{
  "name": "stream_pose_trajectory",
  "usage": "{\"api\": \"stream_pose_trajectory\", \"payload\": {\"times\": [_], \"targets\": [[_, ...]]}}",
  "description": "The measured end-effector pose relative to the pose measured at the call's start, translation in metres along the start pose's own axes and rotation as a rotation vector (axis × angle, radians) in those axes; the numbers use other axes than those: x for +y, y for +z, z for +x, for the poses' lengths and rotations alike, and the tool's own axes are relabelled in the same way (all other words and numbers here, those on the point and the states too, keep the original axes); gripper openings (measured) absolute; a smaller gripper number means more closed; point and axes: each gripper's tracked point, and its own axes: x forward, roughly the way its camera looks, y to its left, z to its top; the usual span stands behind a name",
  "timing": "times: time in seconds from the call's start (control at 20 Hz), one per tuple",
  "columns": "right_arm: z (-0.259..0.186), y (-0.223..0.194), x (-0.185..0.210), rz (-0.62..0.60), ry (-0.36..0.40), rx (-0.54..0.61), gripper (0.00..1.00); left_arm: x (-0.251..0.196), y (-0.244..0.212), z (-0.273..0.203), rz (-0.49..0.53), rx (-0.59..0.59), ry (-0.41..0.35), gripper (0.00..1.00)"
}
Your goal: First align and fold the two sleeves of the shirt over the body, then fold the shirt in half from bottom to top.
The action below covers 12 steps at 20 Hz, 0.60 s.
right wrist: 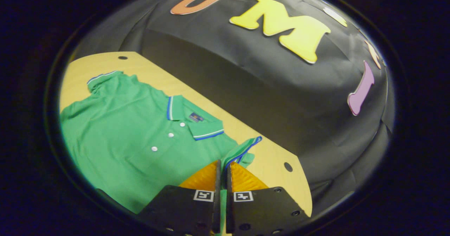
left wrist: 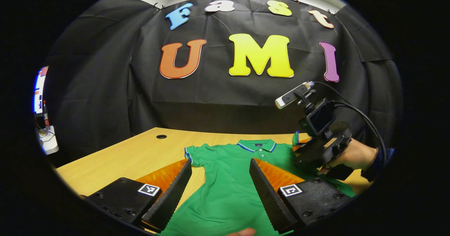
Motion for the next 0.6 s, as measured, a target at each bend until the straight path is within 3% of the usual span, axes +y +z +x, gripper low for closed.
{"api": "stream_pose_trajectory", "payload": {"times": [0.05, 0.1, 0.3, 0.4, 0.6], "targets": [[-0.001, -0.001, 0.004, -0.004, -0.004, -0.003, 0.26, 0.002, -0.002, 0.001, -0.001, 0.003, 0.008, 1.00], [0.001, -0.001, 0.002, -0.001, -0.020, -0.003, 0.22, 0.004, -0.003, 0.002, -0.004, 0.009, 0.014, 1.00], [-0.009, 0.000, -0.004, 0.093, 0.005, -0.028, 0.83, 0.011, -0.010, 0.008, -0.021, 0.032, 0.034, 1.00], [-0.020, 0.010, -0.015, 0.196, 0.014, -0.063, 0.99, 0.018, -0.009, 0.012, -0.054, 0.028, 0.052, 1.00], [-0.055, 0.027, -0.057, 0.400, -0.010, -0.136, 0.95, 0.023, -0.011, 0.031, -0.261, 0.078, 0.021, 1.00]]}}
